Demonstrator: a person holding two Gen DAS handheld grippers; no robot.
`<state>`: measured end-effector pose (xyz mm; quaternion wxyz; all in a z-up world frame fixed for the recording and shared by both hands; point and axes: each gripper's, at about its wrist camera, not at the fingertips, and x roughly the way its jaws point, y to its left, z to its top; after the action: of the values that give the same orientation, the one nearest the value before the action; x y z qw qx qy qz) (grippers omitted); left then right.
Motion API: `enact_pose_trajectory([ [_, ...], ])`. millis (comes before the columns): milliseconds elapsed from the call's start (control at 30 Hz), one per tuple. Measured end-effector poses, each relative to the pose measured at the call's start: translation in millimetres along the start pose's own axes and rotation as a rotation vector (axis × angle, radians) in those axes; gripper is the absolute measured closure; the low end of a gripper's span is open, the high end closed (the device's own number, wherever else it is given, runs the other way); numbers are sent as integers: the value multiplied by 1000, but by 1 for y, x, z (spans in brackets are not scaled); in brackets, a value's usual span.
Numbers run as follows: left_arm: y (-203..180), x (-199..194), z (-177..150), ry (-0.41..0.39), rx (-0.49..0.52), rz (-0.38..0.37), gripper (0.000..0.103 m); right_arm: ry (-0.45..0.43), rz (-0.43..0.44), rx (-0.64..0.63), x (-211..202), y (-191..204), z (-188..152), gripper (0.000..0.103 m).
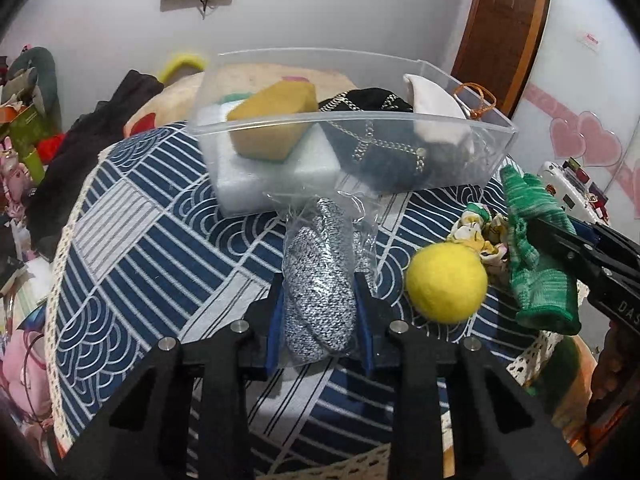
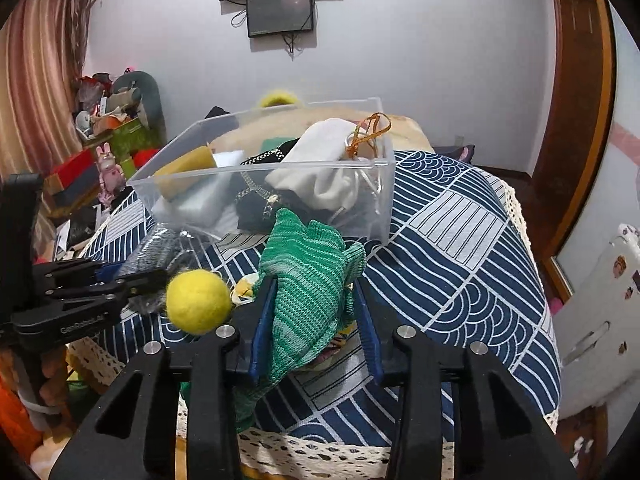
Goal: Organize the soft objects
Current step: 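Drop the bagged glove into the box with the left tool while the right tool drops the green glove in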
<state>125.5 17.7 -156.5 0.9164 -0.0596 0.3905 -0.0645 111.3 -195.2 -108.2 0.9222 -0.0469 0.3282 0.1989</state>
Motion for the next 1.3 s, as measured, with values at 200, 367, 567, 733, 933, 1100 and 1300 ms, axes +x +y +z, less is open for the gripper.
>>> enact_pose_trajectory([
  [200,4,-12,-3,-15,-8,2,73,-8,1,-20,-5,4,1,63],
  [367,0,-23,-4,-42,14,18,73,-25,13,-18,-10,4,4,70],
  [567,-1,-46,3,-104,20,14,73,-91,23,15,-26,-3,15,73],
  [733,-3,-64,14,-156,25,11,74,-142,21,13,-33,-2,30,73],
  [933,-1,-78,33,-222,13,13,73,-191,32,8,-24,2,54,73],
  [1100,3,-82,53,-270,5,30,74,-232,33,-2,-13,9,79,73],
  [1300,9,-66,81,-267,4,28,74,-261,10,-32,1,22,96,73],
])
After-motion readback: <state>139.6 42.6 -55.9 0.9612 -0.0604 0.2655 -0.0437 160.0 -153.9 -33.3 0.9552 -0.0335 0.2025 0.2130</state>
